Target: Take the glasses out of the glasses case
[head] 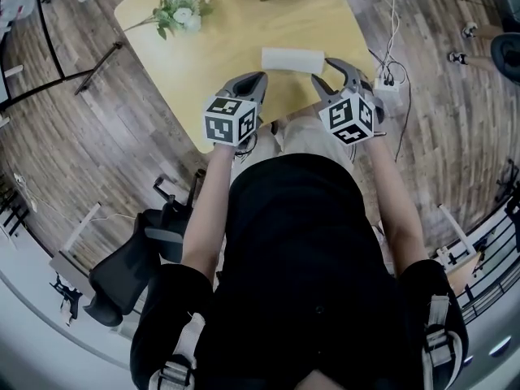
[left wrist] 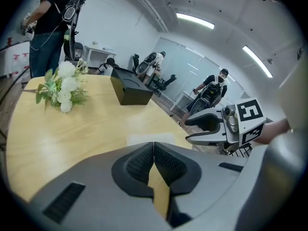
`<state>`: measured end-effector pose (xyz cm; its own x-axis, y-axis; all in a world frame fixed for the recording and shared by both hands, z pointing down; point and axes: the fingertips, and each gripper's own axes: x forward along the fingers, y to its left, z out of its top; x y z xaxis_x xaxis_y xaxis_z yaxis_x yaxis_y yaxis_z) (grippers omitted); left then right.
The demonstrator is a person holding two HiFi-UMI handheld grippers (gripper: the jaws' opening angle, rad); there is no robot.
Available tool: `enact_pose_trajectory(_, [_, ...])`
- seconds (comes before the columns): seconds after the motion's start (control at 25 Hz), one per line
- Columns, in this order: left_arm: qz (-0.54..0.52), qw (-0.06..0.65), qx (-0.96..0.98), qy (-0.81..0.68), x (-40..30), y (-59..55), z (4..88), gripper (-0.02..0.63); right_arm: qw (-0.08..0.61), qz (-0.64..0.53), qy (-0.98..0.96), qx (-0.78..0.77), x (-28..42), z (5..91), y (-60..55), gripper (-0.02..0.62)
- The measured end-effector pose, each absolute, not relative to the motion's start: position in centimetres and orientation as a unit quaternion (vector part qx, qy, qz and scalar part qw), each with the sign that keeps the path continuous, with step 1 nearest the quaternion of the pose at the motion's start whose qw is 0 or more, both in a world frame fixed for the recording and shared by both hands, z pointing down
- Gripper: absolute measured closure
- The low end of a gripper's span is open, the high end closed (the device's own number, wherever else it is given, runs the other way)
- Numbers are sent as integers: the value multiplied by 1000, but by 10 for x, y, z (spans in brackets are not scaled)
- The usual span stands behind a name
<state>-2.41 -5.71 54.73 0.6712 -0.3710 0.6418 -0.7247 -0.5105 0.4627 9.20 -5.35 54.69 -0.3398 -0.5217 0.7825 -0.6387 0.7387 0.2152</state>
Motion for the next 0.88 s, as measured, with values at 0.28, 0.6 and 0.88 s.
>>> enact_pose_trajectory(0.28, [269, 384, 827, -311, -6, -53, 583, 584, 481, 45, -815, 320, 88, 578, -57, 325])
enact_pose_trajectory(0.6, [288, 395, 816, -307, 0, -53, 605, 584, 514, 25, -810, 281, 85, 607, -59, 291])
enact_pose_trajectory(0.88, [296, 408, 805, -314, -3, -59, 620, 584, 536, 6, -802, 262, 85, 622, -66, 288])
